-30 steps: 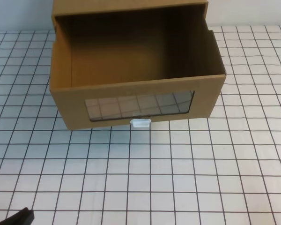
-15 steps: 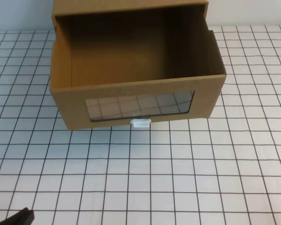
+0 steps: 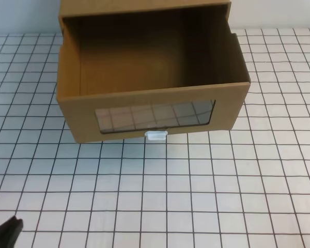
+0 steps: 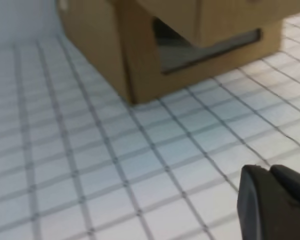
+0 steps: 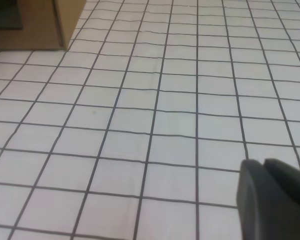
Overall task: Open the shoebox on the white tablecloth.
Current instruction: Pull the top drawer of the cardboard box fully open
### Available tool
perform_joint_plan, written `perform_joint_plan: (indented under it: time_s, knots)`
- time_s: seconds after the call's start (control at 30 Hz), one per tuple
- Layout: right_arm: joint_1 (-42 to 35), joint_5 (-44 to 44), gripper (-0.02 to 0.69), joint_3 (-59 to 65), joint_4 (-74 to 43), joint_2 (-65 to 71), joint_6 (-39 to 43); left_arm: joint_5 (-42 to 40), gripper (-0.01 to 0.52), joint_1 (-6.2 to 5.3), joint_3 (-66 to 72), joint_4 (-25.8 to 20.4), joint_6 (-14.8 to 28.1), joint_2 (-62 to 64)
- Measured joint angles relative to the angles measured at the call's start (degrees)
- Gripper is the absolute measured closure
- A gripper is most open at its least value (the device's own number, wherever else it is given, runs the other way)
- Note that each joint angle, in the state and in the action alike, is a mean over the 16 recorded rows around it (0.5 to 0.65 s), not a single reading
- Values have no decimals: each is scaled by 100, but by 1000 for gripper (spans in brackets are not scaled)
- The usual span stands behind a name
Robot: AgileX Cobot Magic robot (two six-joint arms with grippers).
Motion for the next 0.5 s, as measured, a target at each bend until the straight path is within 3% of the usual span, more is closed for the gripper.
perform_joint_plan:
  time_s: [0.33, 0.5]
  knots:
    - [0, 5, 678, 0, 6, -1, -3, -213, 516, 1041, 0, 1143, -889, -332]
    - [0, 7, 678, 0, 8, -2, -3, 182, 516, 1399, 0, 1352, -1112, -429]
